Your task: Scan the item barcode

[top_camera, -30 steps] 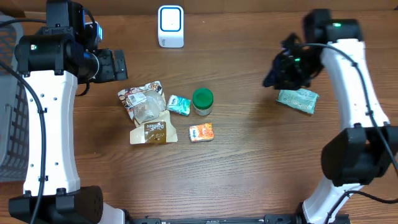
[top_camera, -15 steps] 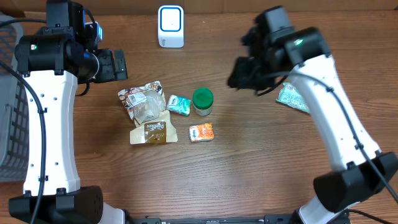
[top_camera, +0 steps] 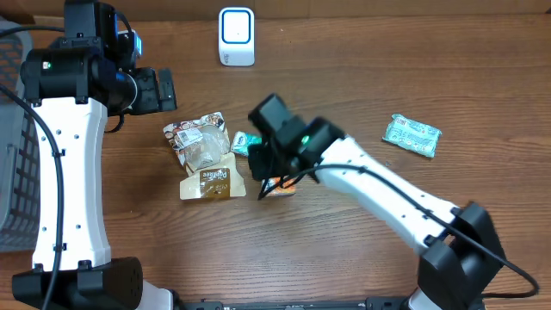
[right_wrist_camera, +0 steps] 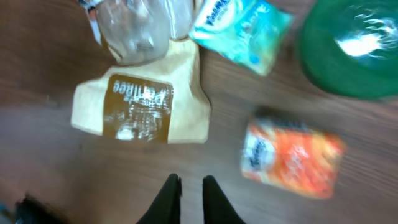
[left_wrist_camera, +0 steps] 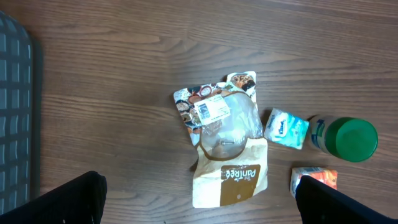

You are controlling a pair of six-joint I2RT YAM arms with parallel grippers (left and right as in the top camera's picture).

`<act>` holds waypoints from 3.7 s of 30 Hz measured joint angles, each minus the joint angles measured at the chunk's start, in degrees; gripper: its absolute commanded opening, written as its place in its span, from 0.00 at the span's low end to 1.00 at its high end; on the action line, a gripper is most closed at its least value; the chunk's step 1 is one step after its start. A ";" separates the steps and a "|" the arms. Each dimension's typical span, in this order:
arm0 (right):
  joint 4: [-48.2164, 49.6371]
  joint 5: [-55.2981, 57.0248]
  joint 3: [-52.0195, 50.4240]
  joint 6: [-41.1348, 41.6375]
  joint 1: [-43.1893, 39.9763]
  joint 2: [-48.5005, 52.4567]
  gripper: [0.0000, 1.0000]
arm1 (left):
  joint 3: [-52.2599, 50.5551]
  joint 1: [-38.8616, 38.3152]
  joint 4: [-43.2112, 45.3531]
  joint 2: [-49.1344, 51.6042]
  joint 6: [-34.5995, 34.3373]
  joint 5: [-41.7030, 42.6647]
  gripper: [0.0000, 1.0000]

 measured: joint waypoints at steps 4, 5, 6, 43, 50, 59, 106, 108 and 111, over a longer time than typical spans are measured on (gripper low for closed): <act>9.01 0.61 -7.96 0.98 1.27 0.09 0.06 | 0.00 0.00 0.00 0.00 0.00 0.00 1.00; 11.13 0.63 -9.38 1.14 1.46 0.11 0.06 | 0.00 0.00 -0.02 0.00 0.00 0.00 1.00; 13.27 0.79 -10.88 1.14 1.73 0.11 0.05 | 0.00 0.00 0.00 0.00 0.00 0.00 1.00; 7.91 7.80 -16.24 15.43 -5.05 0.15 0.24 | 0.00 0.00 0.00 0.00 0.00 0.00 1.00; 8.66 7.82 -16.24 15.45 -5.05 1.81 0.25 | 0.00 0.00 0.00 0.00 0.00 0.00 1.00; 9.81 6.14 -16.24 14.05 -5.18 2.49 0.10 | 0.00 0.00 0.00 0.00 0.00 0.00 1.00; -6.03 -20.65 -4.76 -24.74 -25.68 2.23 0.04 | 0.00 0.00 0.00 0.00 0.00 0.00 1.00; -6.12 -21.66 -5.92 -20.57 -22.69 2.23 0.04 | 0.00 0.00 0.00 0.00 0.00 0.00 0.99; -6.58 -21.38 -7.41 -15.41 -17.57 2.23 0.04 | 0.00 0.00 0.00 0.00 0.00 0.00 0.99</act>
